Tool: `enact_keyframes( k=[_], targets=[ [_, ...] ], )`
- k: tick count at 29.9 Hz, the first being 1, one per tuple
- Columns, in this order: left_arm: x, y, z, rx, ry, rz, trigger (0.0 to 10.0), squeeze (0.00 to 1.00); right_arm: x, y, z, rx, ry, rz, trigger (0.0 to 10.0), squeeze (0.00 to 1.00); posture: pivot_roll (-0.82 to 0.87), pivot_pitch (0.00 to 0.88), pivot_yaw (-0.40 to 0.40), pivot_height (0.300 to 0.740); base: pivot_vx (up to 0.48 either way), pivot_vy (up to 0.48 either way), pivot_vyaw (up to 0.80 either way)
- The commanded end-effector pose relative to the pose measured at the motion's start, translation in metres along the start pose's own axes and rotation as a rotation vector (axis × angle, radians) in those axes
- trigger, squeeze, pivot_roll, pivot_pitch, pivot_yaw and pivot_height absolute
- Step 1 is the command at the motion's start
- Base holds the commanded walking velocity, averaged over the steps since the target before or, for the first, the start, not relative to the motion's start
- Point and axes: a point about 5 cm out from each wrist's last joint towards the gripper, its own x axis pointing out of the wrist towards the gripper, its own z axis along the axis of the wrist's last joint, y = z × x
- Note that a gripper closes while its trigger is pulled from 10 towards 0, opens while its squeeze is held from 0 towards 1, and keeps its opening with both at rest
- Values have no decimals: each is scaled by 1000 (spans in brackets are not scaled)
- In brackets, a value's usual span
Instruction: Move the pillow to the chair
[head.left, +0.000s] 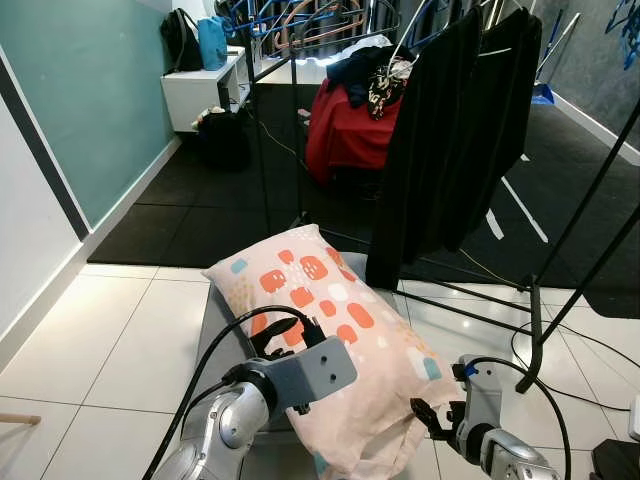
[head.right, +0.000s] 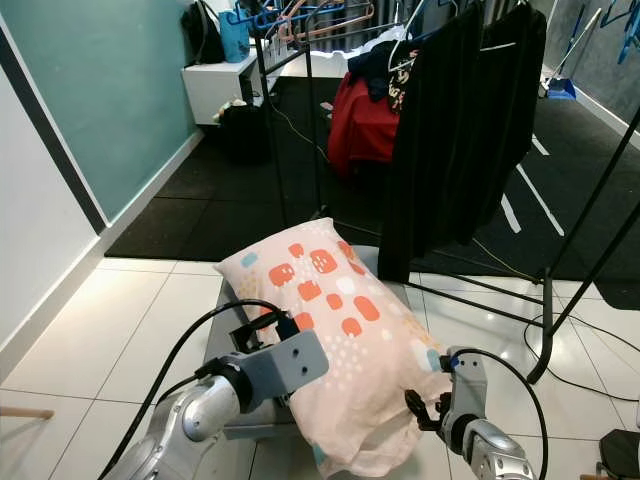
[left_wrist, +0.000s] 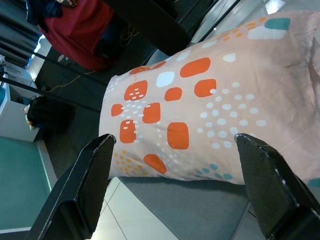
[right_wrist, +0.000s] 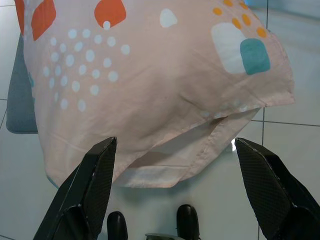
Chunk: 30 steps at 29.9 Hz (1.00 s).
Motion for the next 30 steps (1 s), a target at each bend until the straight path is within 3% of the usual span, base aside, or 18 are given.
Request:
enact_keyframes(
  k=[1, 30],
  targets=[
    [1, 0, -3, 8, 17, 0, 10000, 0, -1, -2, -3, 26, 11, -10, 10000, 0, -135, 41, -28, 740, 0, 0, 0],
    [2, 0, -2, 9, 16, 1, 10000, 0, 0, -3, -3, 22, 16, -9, 10000, 0, -131, 38, -35, 740, 0, 0, 0]
  ],
)
